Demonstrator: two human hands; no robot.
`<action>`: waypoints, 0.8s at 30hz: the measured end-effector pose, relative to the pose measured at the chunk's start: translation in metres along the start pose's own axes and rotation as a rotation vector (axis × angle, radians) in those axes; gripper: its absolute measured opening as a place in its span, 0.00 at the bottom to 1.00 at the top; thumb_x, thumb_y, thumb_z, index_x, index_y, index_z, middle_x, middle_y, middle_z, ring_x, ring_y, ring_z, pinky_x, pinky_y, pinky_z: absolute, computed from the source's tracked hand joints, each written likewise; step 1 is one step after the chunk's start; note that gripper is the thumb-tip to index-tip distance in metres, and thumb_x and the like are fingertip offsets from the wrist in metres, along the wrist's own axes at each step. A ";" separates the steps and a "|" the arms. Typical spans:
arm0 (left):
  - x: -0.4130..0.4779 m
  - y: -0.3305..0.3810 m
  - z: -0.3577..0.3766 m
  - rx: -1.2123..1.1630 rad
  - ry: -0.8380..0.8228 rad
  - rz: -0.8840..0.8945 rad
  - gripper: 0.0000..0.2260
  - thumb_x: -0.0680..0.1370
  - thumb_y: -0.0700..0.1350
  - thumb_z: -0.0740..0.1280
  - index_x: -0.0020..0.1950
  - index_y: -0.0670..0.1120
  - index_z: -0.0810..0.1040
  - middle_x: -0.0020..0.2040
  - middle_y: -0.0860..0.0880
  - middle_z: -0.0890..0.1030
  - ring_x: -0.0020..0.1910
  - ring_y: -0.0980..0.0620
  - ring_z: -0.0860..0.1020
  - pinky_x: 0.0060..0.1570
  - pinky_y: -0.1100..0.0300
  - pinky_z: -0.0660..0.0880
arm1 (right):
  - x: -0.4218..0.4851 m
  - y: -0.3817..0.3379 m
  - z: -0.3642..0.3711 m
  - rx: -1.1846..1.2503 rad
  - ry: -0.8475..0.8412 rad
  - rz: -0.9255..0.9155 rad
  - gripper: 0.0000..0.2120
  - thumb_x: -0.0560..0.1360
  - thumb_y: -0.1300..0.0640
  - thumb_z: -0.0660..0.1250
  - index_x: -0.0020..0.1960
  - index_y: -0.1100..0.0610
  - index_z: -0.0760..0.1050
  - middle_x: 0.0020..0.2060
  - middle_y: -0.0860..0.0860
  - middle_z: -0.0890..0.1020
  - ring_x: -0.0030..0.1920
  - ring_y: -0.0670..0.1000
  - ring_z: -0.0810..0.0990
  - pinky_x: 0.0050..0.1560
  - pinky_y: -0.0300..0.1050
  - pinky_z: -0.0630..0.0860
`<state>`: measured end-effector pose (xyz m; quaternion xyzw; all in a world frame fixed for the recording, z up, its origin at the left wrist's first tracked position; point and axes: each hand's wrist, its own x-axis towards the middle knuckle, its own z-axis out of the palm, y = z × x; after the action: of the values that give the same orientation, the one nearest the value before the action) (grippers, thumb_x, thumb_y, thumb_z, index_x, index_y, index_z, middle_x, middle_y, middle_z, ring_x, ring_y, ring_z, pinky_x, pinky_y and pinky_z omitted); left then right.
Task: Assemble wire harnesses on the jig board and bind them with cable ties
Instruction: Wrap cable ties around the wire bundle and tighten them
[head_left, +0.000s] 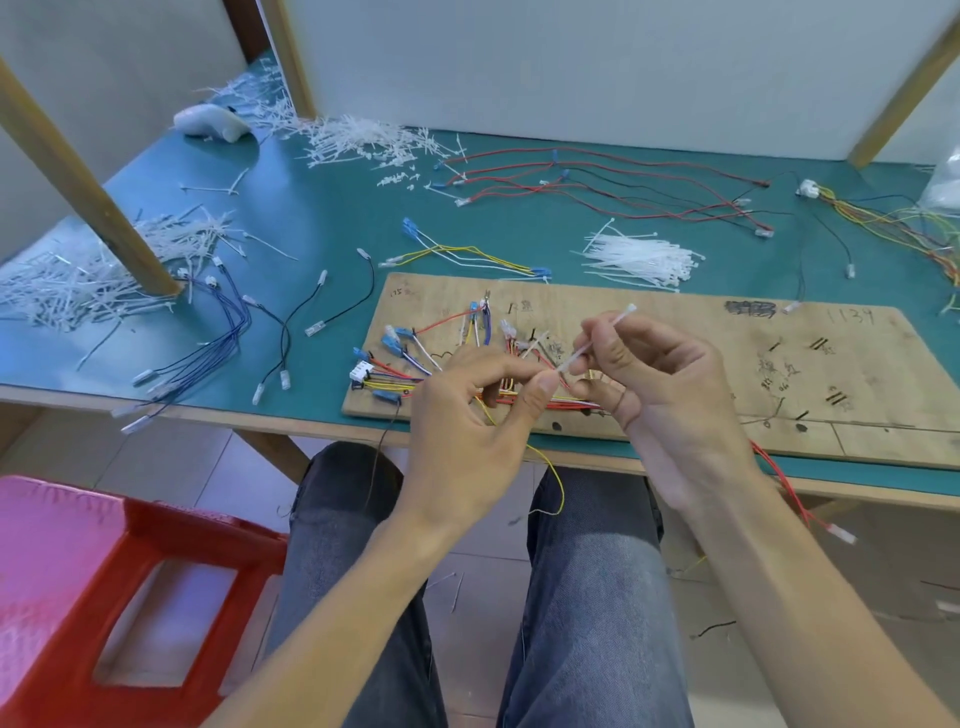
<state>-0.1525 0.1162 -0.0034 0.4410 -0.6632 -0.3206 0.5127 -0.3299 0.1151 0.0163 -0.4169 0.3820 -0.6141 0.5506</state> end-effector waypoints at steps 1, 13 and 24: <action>-0.002 -0.001 0.000 0.067 -0.023 0.030 0.02 0.80 0.51 0.74 0.51 0.56 0.86 0.46 0.63 0.83 0.45 0.55 0.76 0.44 0.56 0.74 | 0.000 0.003 -0.002 -0.035 0.042 -0.028 0.06 0.76 0.56 0.75 0.47 0.59 0.86 0.40 0.55 0.84 0.39 0.51 0.81 0.41 0.42 0.81; -0.022 -0.013 -0.012 0.618 -0.280 0.190 0.05 0.80 0.50 0.72 0.49 0.50 0.83 0.44 0.59 0.81 0.50 0.52 0.72 0.52 0.53 0.72 | 0.040 0.036 -0.012 -0.686 0.206 -0.225 0.03 0.77 0.52 0.78 0.48 0.51 0.88 0.40 0.43 0.88 0.37 0.43 0.82 0.41 0.45 0.79; -0.028 -0.006 -0.014 0.640 -0.199 -0.004 0.14 0.72 0.42 0.72 0.48 0.57 0.71 0.46 0.57 0.73 0.43 0.53 0.77 0.40 0.49 0.78 | 0.041 0.041 -0.005 -0.924 0.023 -0.261 0.02 0.78 0.55 0.76 0.46 0.50 0.86 0.31 0.41 0.83 0.33 0.40 0.77 0.37 0.27 0.67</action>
<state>-0.1351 0.1402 -0.0162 0.5475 -0.7763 -0.1383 0.2803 -0.3224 0.0698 -0.0195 -0.6558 0.5652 -0.4487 0.2218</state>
